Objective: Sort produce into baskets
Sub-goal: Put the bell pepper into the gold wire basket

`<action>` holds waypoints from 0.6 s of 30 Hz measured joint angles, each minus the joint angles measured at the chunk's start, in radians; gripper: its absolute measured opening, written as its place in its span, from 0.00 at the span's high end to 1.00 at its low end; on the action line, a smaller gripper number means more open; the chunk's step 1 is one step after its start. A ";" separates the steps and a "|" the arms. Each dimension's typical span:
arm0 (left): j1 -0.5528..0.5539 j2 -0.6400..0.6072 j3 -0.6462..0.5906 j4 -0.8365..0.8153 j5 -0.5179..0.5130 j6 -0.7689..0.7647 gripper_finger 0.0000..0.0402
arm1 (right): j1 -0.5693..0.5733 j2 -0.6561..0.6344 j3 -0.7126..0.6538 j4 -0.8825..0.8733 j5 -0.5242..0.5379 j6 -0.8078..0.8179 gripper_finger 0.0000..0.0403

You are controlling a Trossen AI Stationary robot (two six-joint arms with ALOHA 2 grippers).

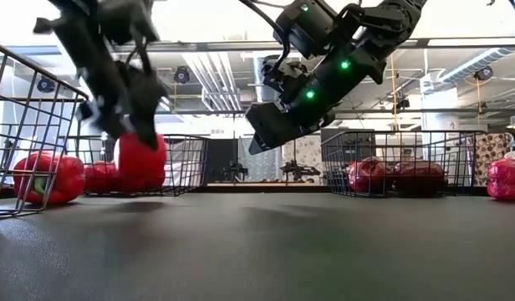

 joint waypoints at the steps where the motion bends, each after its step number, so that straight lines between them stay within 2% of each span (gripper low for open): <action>1: -0.016 -0.001 0.033 -0.025 0.003 0.017 0.25 | 0.000 0.000 0.000 -0.001 0.000 -0.002 0.06; 6: -0.161 -0.012 0.270 -0.239 0.015 0.092 0.25 | -0.002 0.000 -0.017 -0.006 0.007 -0.021 0.06; 11: -0.379 -0.011 0.507 -0.455 -0.002 0.095 0.24 | -0.014 0.000 -0.027 -0.007 0.031 -0.013 0.06; 14: -0.524 0.000 0.591 -0.550 0.058 0.007 0.24 | -0.014 0.000 -0.027 -0.007 0.032 -0.010 0.06; 18: -0.697 0.012 0.639 -0.622 0.165 -0.241 0.23 | -0.013 0.000 -0.027 -0.002 0.031 -0.008 0.06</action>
